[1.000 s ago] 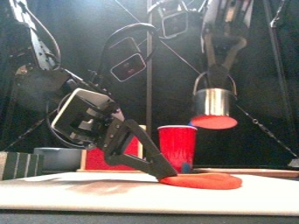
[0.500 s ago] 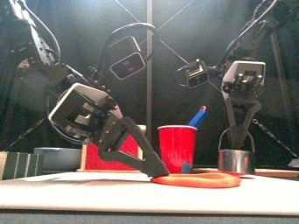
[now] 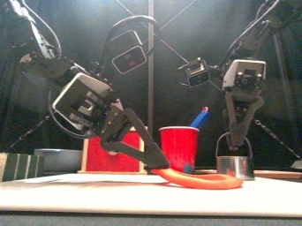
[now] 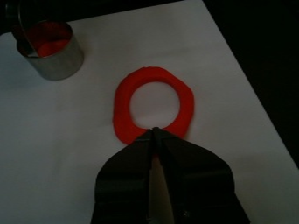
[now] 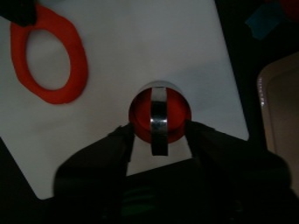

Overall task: Get the cutter from the drawer then cut the dough then place the extra dough in the bowl
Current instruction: Place the extra dough in the bowl

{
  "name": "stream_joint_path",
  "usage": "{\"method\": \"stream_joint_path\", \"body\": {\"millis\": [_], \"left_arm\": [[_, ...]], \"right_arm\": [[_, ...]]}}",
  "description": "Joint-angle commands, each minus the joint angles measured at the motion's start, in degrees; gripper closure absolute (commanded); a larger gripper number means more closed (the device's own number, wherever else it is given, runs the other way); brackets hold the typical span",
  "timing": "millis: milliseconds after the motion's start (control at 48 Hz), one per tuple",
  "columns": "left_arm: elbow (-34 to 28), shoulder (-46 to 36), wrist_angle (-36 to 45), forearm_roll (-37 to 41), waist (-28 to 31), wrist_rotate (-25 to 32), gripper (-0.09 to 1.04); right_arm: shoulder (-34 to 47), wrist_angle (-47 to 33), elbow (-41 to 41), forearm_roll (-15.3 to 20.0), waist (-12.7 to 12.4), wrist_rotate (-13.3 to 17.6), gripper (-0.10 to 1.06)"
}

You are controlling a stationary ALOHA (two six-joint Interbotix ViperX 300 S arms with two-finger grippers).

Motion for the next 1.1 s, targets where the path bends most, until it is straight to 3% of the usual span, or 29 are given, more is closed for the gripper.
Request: {"method": "stream_joint_path", "body": {"millis": [21,396,604,938,1104], "left_arm": [[-0.1,-2.8,-0.2,0.4,0.2,0.1,0.40],[3.3,-8.3,-0.3,0.4,1.1,-0.2,0.35],[3.5,-8.7,-0.3,-1.9,1.5,-0.3,0.10],[11.1,-15.6,5.4,-4.7,2.6,-0.4,0.10],[10.3,-15.4,5.4,-4.7,3.1,-0.2,0.10]], "right_arm": [[-1.6,-1.1,-1.5,-0.2,0.1,0.1,-0.02],[-1.9,-2.1,-1.8,-0.2,0.1,0.1,-0.02],[-1.8,-2.5,-1.8,-0.2,0.1,0.1,-0.02],[-1.4,-3.6,-2.4,-0.2,0.2,0.0,-0.02],[-1.1,-4.4,-2.5,-0.1,0.2,0.1,-0.02]]}}
